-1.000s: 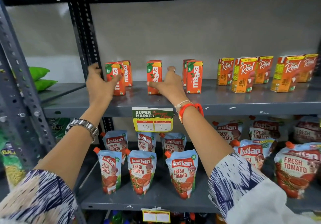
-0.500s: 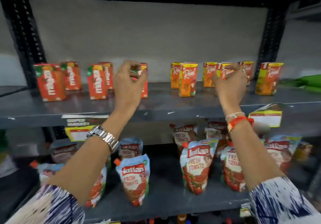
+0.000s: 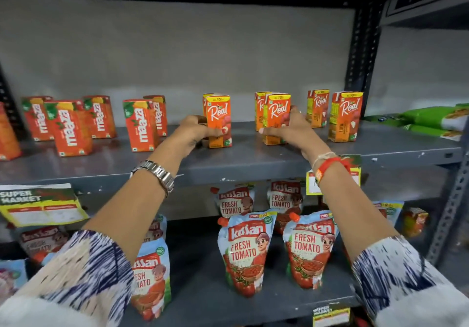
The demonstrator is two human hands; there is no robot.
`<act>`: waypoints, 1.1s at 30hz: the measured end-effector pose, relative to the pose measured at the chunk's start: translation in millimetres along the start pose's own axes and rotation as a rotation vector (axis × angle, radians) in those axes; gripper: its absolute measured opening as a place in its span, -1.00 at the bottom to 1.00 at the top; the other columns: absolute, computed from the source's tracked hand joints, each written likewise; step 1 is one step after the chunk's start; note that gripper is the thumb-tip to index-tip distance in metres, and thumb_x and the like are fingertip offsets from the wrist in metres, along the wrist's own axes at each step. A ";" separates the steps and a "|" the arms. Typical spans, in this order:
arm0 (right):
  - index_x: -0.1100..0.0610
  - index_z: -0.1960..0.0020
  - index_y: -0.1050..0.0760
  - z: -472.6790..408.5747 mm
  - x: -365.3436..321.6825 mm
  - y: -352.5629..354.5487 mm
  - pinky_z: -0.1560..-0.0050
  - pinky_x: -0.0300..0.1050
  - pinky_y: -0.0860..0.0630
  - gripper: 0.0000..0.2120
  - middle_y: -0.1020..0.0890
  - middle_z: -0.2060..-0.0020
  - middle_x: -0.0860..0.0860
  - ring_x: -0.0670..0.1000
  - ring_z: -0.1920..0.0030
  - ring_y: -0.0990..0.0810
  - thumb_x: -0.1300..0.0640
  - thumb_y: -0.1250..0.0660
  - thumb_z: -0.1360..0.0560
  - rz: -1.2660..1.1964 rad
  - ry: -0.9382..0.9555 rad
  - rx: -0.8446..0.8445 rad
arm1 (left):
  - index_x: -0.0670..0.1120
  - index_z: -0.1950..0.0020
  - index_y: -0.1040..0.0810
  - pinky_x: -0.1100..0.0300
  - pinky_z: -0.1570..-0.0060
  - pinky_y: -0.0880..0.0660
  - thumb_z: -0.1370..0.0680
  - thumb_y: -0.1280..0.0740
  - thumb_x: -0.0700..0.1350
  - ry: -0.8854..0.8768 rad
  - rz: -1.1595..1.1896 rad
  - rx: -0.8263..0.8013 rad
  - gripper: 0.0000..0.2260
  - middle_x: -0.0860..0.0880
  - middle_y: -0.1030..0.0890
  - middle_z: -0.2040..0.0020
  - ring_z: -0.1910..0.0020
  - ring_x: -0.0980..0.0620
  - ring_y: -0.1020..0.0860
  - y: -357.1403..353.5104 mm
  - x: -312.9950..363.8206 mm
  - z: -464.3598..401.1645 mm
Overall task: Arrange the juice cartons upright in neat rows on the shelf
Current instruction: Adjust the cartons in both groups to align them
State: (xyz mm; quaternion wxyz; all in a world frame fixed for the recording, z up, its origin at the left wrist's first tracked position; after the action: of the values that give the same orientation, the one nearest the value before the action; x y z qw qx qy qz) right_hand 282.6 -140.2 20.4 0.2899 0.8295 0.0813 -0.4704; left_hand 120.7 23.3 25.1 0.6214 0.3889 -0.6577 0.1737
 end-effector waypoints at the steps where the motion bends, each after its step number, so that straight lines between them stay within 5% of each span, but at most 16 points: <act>1: 0.12 -0.28 -0.28 -1.3 0.1 0.0 -0.21 -0.06 -0.42 -0.29 -0.51 -0.23 0.06 0.08 -0.22 -0.49 0.01 -0.56 -0.28 0.028 0.006 0.009 | -0.17 -0.25 -0.46 0.23 0.16 -0.45 -0.40 -0.44 -0.26 -0.007 -0.015 -0.020 -0.57 -0.07 -0.58 -0.15 0.04 0.05 -0.53 -1.5 1.6 1.7; 3: 0.12 -0.29 -0.29 -2.6 2.1 0.8 -0.16 -0.11 -0.39 -0.31 -0.51 -0.24 0.06 0.08 -0.23 -0.49 0.00 -0.54 -0.29 0.059 0.009 0.033 | -0.18 -0.25 -0.47 0.28 0.21 -0.40 -0.43 -0.41 -0.27 -0.011 -0.017 -0.035 -0.60 -0.04 -0.57 -0.10 0.06 0.07 -0.52 -3.1 3.0 5.0; 8: 0.11 -0.31 -0.29 -1.6 3.7 1.9 -0.21 -0.01 -0.47 -0.30 -0.52 -0.25 0.06 0.09 -0.23 -0.51 0.00 -0.54 -0.29 0.041 0.009 0.062 | -0.21 -0.28 -0.43 0.05 -0.33 -0.35 -0.42 -0.39 -0.30 0.025 0.089 -0.050 -0.57 -0.10 -0.56 -0.22 -0.20 -0.03 -0.49 2.7 3.2 12.6; 15: 0.12 -0.32 -0.26 2.6 2.2 1.0 -0.27 0.12 -0.46 -0.29 -0.51 -0.26 0.08 0.12 -0.24 -0.51 -0.01 -0.52 -0.31 0.053 -0.009 0.055 | -0.20 -0.27 -0.43 0.05 -0.30 -0.39 -0.42 -0.38 -0.30 0.032 0.147 -0.078 -0.58 -0.11 -0.55 -0.24 -0.16 -0.01 -0.51 3.1 3.8 16.7; 20: 0.17 -0.32 -0.26 9.6 -2.2 4.3 -0.23 0.01 -0.47 -0.26 -0.50 -0.26 0.09 0.11 -0.25 -0.50 -0.05 -0.53 -0.30 0.025 -0.021 0.092 | -0.16 -0.37 -0.36 0.01 -0.34 -0.34 -0.38 -0.44 -0.25 -0.004 0.047 -0.042 -0.42 -0.11 -0.52 -0.28 -0.30 -0.07 -0.44 2.9 2.0 17.9; 23: 0.16 -0.40 -0.20 16.9 -5.5 17.7 -0.08 -0.10 -0.51 -0.19 -0.51 -0.20 0.11 0.06 -0.15 -0.53 -0.02 -0.54 -0.31 -0.169 -0.023 0.190 | -0.13 -0.44 -0.25 0.01 -0.34 -0.33 -0.35 -0.49 -0.21 -0.145 -0.023 0.128 -0.28 -0.12 -0.43 -0.37 -0.35 -0.06 -0.39 4.4 5.9 21.1; 25: 0.12 -0.31 -0.29 23.6 -7.3 38.4 0.10 -0.19 -0.50 -0.33 -0.56 -0.05 0.07 0.02 0.00 -0.56 0.03 -0.53 -0.33 -0.318 0.021 0.312 | -0.13 -0.44 -0.24 0.12 -0.35 -0.29 -0.34 -0.50 -0.19 -0.324 -0.043 0.300 -0.27 -0.12 -0.38 -0.41 -0.39 -0.01 -0.33 5.7 12.6 27.6; 28: 0.04 -0.08 -0.38 30.6 -5.2 80.7 -0.06 0.05 -0.56 -0.61 -0.61 0.21 -0.05 0.05 0.05 -0.63 0.12 -0.48 -0.34 -0.362 0.125 0.528 | -0.10 -0.36 -0.35 0.27 -0.30 -0.31 -0.37 -0.49 -0.11 -0.598 -0.065 0.555 -0.39 -0.03 -0.44 -0.34 -0.32 0.11 -0.37 3.1 24.4 48.7; 31: 0.05 -0.07 -0.40 29.8 7.5 119.6 -0.09 0.05 -0.53 -0.62 -0.62 0.15 -0.01 0.05 0.06 -0.62 0.14 -0.46 -0.32 -0.252 0.162 0.681 | -0.09 -0.21 -0.47 0.30 -0.12 -0.43 -0.42 -0.44 -0.08 -0.834 -0.061 0.668 -0.61 0.00 -0.53 -0.16 -0.13 0.12 -0.48 -16.5 40.4 67.9; 33: 0.11 -0.18 -0.40 24.0 21.1 132.5 -0.06 -0.06 -0.50 -0.49 -0.59 0.06 0.03 0.06 0.01 -0.59 0.09 -0.50 -0.30 -0.139 0.102 0.688 | -0.06 -0.15 -0.49 0.29 -0.03 -0.47 -0.42 -0.43 -0.05 -0.896 -0.046 0.603 -0.67 0.03 -0.55 -0.07 -0.03 0.10 -0.52 -38.8 48.9 69.7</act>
State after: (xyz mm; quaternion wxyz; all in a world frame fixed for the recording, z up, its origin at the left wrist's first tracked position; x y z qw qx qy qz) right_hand 330.4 -265.0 47.2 -0.0435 0.8935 -0.0112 -0.4467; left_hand 105.0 -65.5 50.1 0.1442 0.6003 -0.7706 0.1583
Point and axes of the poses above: each hand's wrist, its own z-axis away from the middle knuckle, its own y-axis out of the back of the hand, x = y × z, the point moved 3 cm from there along -z, towards the middle knuckle
